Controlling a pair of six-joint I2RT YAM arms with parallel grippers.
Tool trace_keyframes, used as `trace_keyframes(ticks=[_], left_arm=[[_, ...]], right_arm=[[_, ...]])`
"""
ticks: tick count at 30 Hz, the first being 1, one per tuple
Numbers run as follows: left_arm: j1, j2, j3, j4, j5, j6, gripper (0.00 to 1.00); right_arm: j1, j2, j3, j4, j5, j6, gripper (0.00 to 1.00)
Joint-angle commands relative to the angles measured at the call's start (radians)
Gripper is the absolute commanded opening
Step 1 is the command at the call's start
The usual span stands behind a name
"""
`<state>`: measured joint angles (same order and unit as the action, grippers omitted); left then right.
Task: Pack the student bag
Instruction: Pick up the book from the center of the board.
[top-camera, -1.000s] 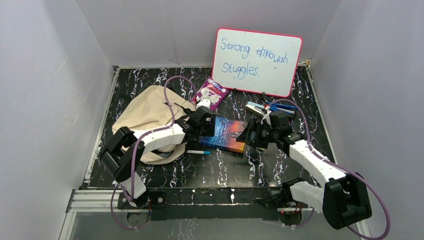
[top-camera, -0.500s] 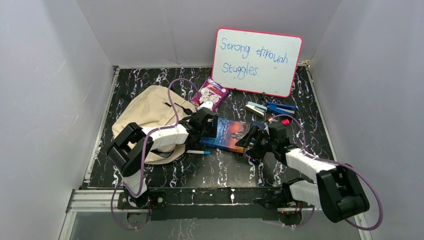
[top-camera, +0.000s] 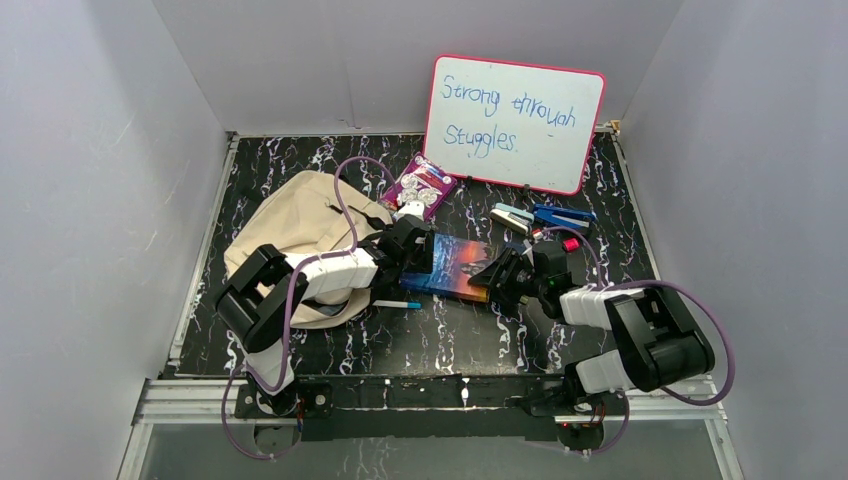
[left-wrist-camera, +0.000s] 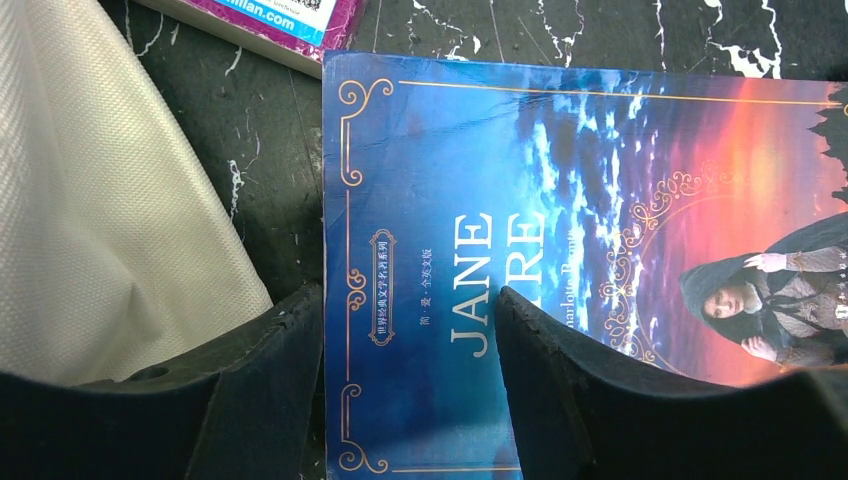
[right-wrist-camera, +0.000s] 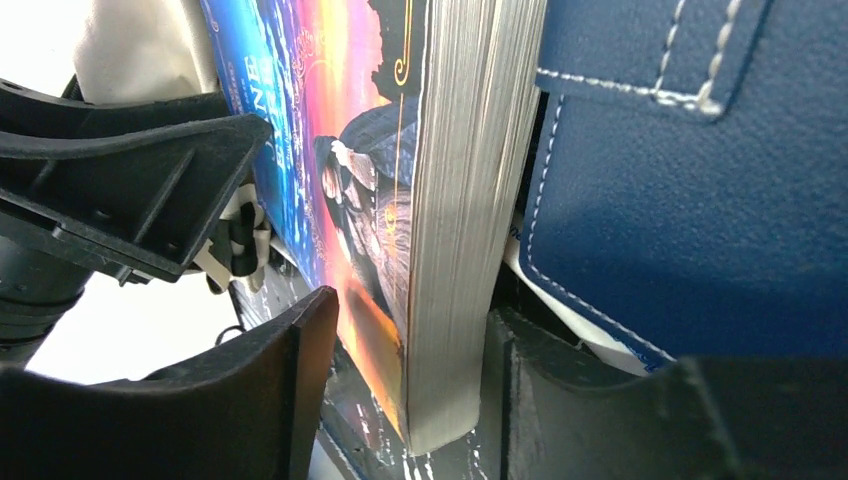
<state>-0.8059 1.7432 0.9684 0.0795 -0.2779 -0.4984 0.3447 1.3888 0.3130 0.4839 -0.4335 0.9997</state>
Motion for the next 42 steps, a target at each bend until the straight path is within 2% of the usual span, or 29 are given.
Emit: trace_keyframes(ticks=[1,5,10,17,19,22,25,27,28,29,32,35,38,42], left_arm=[[-0.023,0.044,-0.019,-0.035,0.041,-0.009,0.58],[-0.024,0.043,-0.031,-0.016,0.070,-0.021,0.58],[-0.024,0.027,-0.048,0.008,0.086,-0.029,0.58],[-0.024,-0.007,-0.007,-0.003,0.080,-0.034,0.58],[-0.024,-0.027,0.014,-0.022,0.060,-0.032,0.58],[-0.024,-0.085,0.026,-0.035,0.032,-0.016,0.60],[-0.038,-0.194,-0.061,0.137,0.031,0.064,0.64],[-0.056,-0.267,-0.149,0.258,0.028,0.125,0.74],[-0.061,-0.287,-0.177,0.303,0.041,0.156,0.83],[-0.070,-0.305,-0.210,0.333,0.044,0.195,0.87],[-0.140,-0.312,-0.252,0.401,-0.006,0.327,0.88],[-0.228,-0.284,-0.257,0.459,-0.144,0.462,0.89],[-0.288,-0.245,-0.244,0.505,-0.222,0.583,0.90],[-0.329,-0.190,-0.232,0.550,-0.284,0.651,0.89]], right_arm=[[0.016,-0.002,0.087,0.132,-0.036,-0.036,0.55],[0.020,-0.057,0.143,0.079,-0.028,-0.103,0.48],[0.025,-0.107,0.159,0.127,-0.078,-0.151,0.34],[0.033,-0.177,0.170,0.146,-0.117,-0.244,0.21],[0.033,-0.203,0.177,0.117,-0.098,-0.265,0.13],[0.033,-0.238,0.218,-0.012,-0.030,-0.279,0.00],[0.033,-0.246,0.278,-0.166,0.021,-0.275,0.00],[0.033,-0.250,0.299,-0.203,0.032,-0.250,0.00],[0.033,-0.248,0.308,-0.221,0.036,-0.236,0.00],[0.033,-0.247,0.318,-0.240,0.039,-0.223,0.00],[0.033,-0.236,0.356,-0.289,0.043,-0.179,0.00],[0.033,-0.230,0.379,-0.307,0.028,-0.147,0.00],[0.033,-0.234,0.391,-0.322,0.021,-0.130,0.00],[0.033,-0.247,0.402,-0.348,0.017,-0.115,0.00]])
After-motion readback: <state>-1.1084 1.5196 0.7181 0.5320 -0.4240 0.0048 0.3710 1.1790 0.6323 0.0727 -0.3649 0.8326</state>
